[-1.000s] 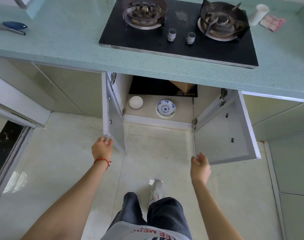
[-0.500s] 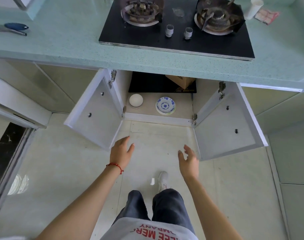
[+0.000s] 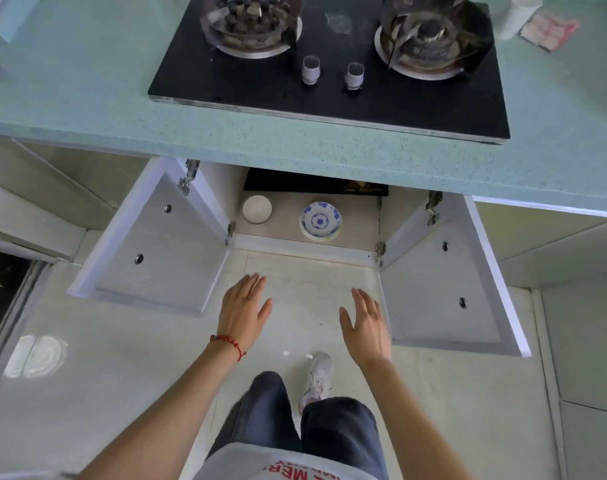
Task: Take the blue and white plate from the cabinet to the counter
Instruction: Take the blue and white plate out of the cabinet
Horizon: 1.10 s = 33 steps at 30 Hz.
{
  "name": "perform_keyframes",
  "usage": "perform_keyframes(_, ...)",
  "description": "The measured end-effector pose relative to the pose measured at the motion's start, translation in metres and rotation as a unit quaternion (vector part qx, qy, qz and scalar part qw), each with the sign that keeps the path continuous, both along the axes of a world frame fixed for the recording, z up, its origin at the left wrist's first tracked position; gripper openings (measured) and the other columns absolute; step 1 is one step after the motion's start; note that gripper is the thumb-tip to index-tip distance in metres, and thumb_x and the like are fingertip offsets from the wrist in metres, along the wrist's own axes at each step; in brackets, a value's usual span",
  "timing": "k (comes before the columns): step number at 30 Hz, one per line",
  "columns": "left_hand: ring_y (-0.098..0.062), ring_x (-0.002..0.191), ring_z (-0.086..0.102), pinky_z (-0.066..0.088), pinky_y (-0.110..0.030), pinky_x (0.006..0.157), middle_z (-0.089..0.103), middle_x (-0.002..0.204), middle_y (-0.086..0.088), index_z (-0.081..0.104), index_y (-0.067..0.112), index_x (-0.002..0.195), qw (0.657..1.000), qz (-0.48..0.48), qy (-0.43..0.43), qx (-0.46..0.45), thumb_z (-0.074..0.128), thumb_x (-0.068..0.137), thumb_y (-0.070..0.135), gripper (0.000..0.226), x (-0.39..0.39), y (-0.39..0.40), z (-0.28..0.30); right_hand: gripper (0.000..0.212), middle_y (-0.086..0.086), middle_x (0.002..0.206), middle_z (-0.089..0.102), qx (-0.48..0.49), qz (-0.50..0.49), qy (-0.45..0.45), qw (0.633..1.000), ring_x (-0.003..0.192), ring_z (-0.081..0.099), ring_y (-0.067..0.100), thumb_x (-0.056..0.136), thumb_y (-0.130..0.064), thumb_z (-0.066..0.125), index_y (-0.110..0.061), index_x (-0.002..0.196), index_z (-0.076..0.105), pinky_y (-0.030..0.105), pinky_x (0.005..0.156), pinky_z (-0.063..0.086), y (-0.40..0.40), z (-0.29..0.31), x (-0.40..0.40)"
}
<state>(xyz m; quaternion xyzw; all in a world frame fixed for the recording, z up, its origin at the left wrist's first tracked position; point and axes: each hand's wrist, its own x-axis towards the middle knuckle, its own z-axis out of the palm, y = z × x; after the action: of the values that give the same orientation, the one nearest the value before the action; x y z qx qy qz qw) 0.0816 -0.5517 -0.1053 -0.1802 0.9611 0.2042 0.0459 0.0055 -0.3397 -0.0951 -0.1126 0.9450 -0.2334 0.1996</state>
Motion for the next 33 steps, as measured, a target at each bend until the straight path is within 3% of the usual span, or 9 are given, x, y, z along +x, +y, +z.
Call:
perform_keyframes(5, -0.037, 0.12, 0.051, 0.043, -0.048, 0.097, 0.055, 0.129, -0.022, 0.049, 0.001, 0.124, 1.0, -0.01, -0.013, -0.012, 0.057, 0.085, 0.021, 0.045, -0.034, 0.008, -0.011, 0.05, 0.006, 0.148, 0.034, 0.013, 0.023, 0.003, 1.0, 0.137, 0.029, 0.022, 0.094, -0.032, 0.04, -0.013, 0.139, 0.031, 0.037, 0.109, 0.03, 0.004, -0.012, -0.04)
perform_keyframes(13, -0.037, 0.119, 0.052, 0.043, -0.048, 0.097, 0.056, 0.128, -0.021, 0.049, 0.0, 0.124, 0.999, -0.038, -0.025, -0.007, 0.06, 0.084, 0.019, 0.045, -0.101, -0.001, -0.052, 0.048, 0.008, 0.145, 0.039, -0.013, -0.039, -0.004, 0.999, 0.133, 0.035, 0.025, 0.093, -0.029, 0.043, -0.011, 0.137, 0.035, 0.039, 0.104, 0.035, -0.008, -0.054, -0.097)
perform_keyframes(19, -0.035, 0.126, 0.045, 0.038, -0.046, 0.103, 0.05, 0.135, -0.02, 0.044, 0.002, 0.129, 0.997, -0.067, -0.024, 0.003, 0.05, 0.088, 0.024, 0.047, -0.151, -0.016, -0.101, 0.047, 0.012, 0.143, 0.042, -0.052, -0.075, 0.006, 0.996, 0.132, 0.036, 0.027, 0.094, -0.028, 0.043, -0.008, 0.136, 0.036, 0.04, 0.107, 0.034, -0.026, -0.107, -0.136)
perform_keyframes(24, -0.035, 0.118, 0.053, 0.043, -0.047, 0.097, 0.057, 0.127, -0.02, 0.05, 0.001, 0.123, 0.997, -0.075, -0.018, 0.002, 0.031, 0.086, 0.036, 0.055, -0.184, -0.029, -0.148, 0.045, 0.012, 0.141, 0.044, -0.073, -0.098, 0.021, 0.992, 0.131, 0.036, 0.026, 0.094, -0.025, 0.044, -0.008, 0.135, 0.038, 0.035, 0.107, 0.03, -0.042, -0.154, -0.161)
perform_keyframes(33, -0.033, 0.122, 0.05, 0.041, -0.046, 0.099, 0.056, 0.129, -0.019, 0.049, 0.002, 0.124, 0.998, -0.068, 0.002, -0.006, 0.028, 0.087, 0.039, 0.056, -0.235, -0.052, -0.243, 0.042, 0.015, 0.133, 0.053, -0.1, -0.099, 0.07, 0.988, 0.124, 0.046, 0.03, 0.091, -0.022, 0.051, -0.005, 0.13, 0.046, 0.037, 0.102, 0.037, -0.06, -0.257, -0.202)
